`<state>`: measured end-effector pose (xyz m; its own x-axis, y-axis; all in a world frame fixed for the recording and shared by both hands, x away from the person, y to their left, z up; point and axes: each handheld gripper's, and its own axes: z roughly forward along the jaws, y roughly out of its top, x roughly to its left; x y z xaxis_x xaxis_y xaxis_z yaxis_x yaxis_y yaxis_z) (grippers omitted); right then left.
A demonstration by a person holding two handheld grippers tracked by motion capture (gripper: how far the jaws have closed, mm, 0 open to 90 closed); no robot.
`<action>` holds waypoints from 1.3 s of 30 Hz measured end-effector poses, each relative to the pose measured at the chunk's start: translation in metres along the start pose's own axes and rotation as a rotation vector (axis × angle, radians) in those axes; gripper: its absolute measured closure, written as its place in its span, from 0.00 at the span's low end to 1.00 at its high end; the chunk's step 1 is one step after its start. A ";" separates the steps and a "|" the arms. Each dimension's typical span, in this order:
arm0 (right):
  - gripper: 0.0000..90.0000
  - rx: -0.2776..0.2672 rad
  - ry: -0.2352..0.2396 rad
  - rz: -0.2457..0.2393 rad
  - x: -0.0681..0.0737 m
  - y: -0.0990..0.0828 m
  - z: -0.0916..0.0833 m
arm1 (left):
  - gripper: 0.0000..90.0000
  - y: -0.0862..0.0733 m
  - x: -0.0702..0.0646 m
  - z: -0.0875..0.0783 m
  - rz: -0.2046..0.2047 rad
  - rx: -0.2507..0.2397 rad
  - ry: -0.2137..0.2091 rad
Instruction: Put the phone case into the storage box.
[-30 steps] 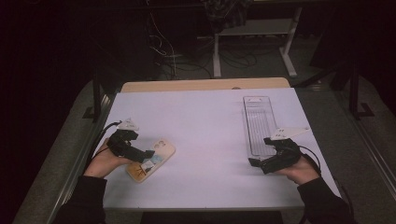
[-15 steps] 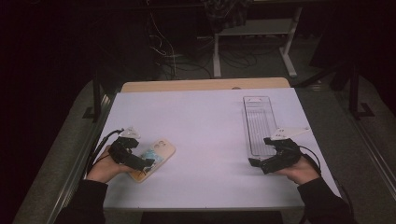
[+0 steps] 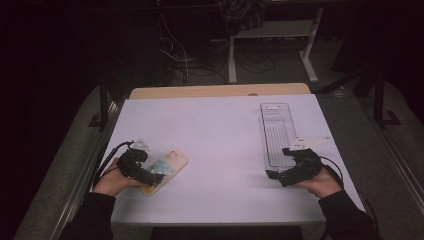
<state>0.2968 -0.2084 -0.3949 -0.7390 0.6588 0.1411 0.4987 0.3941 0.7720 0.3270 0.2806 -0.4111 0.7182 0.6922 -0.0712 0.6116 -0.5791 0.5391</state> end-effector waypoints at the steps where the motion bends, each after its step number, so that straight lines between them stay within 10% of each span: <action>1: 0.00 0.000 0.000 0.000 0.000 0.000 0.000 | 0.00 0.000 0.000 0.000 0.000 0.000 0.000; 39: 0.00 0.005 0.001 0.000 0.000 0.000 0.001 | 0.00 -0.005 -0.006 0.026 0.057 0.150 0.048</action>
<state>0.2970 -0.2074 -0.3956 -0.7393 0.6584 0.1415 0.5012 0.3975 0.7686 0.3282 0.2685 -0.4353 0.7389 0.6738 -0.0022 0.6155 -0.6735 0.4094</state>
